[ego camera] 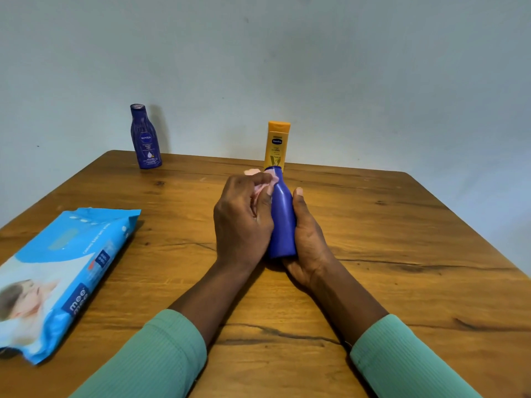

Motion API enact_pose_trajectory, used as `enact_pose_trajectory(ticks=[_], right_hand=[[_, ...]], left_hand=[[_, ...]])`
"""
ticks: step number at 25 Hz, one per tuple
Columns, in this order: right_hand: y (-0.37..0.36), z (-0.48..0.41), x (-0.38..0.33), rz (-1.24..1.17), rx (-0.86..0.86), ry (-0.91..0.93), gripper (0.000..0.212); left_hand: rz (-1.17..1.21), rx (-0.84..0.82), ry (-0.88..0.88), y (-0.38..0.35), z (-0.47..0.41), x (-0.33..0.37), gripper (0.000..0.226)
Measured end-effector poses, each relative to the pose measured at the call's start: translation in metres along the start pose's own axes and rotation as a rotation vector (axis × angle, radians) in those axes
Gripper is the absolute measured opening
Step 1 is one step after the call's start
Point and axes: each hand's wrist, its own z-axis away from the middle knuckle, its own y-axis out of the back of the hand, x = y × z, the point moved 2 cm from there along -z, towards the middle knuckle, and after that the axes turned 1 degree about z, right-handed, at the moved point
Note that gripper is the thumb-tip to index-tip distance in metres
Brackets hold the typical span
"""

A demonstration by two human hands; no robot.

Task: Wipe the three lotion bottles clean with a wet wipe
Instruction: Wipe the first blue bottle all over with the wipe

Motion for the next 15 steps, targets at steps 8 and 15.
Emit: enact_pose_trajectory(ticks=[8,15], right_hand=[[-0.001,-0.001,0.003,0.15,-0.092,0.105,0.053],[0.006,-0.011,-0.002,0.201,-0.051,0.291,0.037]], left_hand=[[0.122,0.057,0.117,0.0,-0.005,-0.007,0.028],[0.201,0.012,0.251,0.001,0.004,-0.003,0.015]])
